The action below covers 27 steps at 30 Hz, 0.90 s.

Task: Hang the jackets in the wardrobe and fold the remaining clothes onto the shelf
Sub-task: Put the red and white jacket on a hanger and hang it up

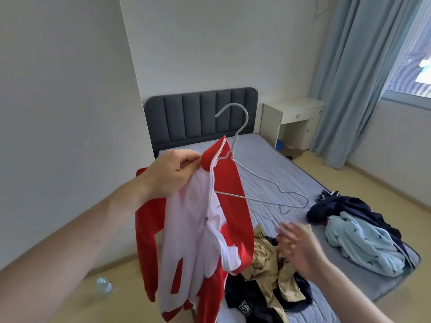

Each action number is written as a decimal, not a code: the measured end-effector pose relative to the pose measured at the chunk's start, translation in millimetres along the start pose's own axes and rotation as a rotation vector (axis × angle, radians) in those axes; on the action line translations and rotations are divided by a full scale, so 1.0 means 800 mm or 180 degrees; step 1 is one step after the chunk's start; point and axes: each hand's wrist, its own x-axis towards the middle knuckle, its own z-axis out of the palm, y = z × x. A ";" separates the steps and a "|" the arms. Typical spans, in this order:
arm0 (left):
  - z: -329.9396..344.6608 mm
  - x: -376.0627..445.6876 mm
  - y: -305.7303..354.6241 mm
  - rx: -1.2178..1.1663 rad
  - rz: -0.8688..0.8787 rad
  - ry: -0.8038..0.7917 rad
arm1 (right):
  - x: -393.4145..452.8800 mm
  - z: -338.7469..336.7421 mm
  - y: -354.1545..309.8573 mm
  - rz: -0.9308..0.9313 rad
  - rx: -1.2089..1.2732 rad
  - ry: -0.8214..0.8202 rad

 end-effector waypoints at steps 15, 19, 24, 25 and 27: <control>-0.035 0.002 0.018 -0.0068 0.0158 0.0258 | 0.033 0.115 0.046 0.0857 -0.1022 -0.0168; -0.054 -0.013 -0.011 0.0266 -0.0176 0.0424 | 0.037 0.090 -0.004 -0.0140 -0.0333 0.0415; -0.054 -0.030 -0.047 0.0439 -0.0362 0.0389 | 0.023 0.061 -0.075 -0.1083 -0.0890 0.0479; -0.052 -0.031 -0.050 0.0522 -0.0333 0.0425 | 0.020 0.059 -0.086 -0.1206 -0.0991 0.0468; -0.048 -0.031 -0.057 0.0791 -0.0255 0.0417 | 0.011 0.060 -0.107 -0.1442 -0.1107 0.0454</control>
